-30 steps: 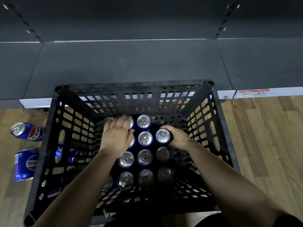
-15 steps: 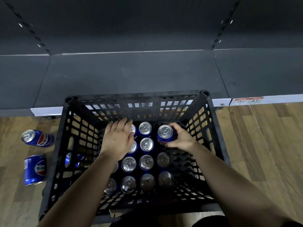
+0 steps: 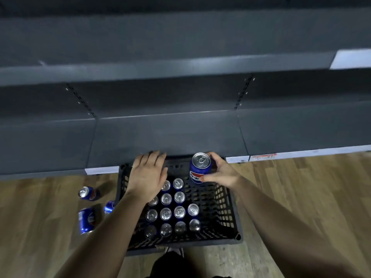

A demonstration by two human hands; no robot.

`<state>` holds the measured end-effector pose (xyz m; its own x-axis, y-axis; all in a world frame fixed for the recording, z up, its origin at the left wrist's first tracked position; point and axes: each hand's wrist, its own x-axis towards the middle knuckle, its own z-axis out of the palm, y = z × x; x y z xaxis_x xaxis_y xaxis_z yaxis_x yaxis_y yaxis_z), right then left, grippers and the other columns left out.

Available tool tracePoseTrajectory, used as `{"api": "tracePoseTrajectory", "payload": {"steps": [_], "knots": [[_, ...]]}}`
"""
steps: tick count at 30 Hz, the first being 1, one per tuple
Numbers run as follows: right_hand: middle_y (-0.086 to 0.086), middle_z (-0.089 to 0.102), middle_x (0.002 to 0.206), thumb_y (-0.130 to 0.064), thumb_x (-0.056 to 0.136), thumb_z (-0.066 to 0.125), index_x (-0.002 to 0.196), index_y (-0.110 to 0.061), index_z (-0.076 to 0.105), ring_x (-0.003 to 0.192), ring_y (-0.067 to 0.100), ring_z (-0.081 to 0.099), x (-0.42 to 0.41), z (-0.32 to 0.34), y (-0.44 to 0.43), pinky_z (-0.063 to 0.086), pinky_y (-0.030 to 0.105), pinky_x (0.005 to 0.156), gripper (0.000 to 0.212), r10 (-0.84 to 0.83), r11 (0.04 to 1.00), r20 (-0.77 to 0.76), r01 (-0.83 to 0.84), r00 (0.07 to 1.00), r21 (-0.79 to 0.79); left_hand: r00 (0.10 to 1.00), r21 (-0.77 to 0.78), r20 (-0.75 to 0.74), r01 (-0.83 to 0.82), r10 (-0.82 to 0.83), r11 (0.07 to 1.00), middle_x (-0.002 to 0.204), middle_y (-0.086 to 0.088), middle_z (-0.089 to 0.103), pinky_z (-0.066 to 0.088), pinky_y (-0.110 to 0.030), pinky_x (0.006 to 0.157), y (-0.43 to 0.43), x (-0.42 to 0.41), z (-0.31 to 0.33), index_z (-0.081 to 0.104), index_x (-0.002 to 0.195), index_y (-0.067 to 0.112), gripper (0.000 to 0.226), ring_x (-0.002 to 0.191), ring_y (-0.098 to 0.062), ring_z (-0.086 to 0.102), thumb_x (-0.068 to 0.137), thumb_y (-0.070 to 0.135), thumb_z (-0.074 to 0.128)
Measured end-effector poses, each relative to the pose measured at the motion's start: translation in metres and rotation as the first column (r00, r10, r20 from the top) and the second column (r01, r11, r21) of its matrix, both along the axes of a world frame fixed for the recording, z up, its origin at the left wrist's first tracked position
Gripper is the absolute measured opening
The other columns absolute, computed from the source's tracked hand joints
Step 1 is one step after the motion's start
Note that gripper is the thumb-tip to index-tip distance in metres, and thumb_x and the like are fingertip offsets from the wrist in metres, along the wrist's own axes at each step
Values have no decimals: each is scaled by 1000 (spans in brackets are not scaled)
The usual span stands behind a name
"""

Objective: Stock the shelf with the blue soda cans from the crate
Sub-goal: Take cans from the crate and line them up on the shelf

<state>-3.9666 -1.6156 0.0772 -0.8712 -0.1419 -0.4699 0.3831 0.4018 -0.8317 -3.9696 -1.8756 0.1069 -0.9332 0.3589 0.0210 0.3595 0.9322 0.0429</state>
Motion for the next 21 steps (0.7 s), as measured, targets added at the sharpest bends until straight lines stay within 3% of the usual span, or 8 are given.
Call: {"api": "tracePoseTrajectory", "payload": {"steps": [4,7,11,16,19,21], "knots": [[-4,68,108,2,66,82,118,-19,53,99,5,63,-2,115,0,47,21,92,63,-7,999,-44,5,999,-43,998,40,-56,17,-15,999,120,-8,62,38,-42,99,3,-4,102,60,124,10,52,108,-28,58,90,37,31],[0,66,110,10,69,78,118,-13,51,101,9,62,-3,196,1,50,19,90,61,5,998,-84,-10,996,-66,996,66,-90,20,-14,998,121,-8,63,41,-44,100,6,-5,176,60,124,10,53,109,-27,59,90,37,30],[5,66,108,9,71,78,120,-10,51,98,8,62,-5,294,1,49,14,81,58,15,997,-147,-26,989,-73,989,103,-148,36,-21,994,124,-9,61,38,-43,102,11,-10,266,59,125,10,53,111,-27,58,90,37,29],[4,67,111,5,72,79,118,-16,53,103,17,62,-14,392,0,51,30,93,57,25,997,-252,-42,967,-64,970,134,-243,57,-23,989,128,-9,60,38,-44,105,14,-23,359,57,128,11,54,116,-27,55,90,37,28],[0,67,103,2,71,80,113,-17,55,97,13,60,-20,443,-2,52,29,89,52,25,997,-323,-48,946,-66,950,139,-311,67,-21,988,128,-10,59,38,-44,106,14,-32,404,57,128,10,54,117,-28,55,90,36,28],[1,69,102,-10,65,83,109,-22,57,96,15,63,-25,475,-2,51,30,90,53,8,996,-364,-39,931,-79,935,143,-354,75,-19,987,127,-9,60,36,-42,105,15,-39,431,57,128,10,54,118,-27,55,90,36,28]]}}
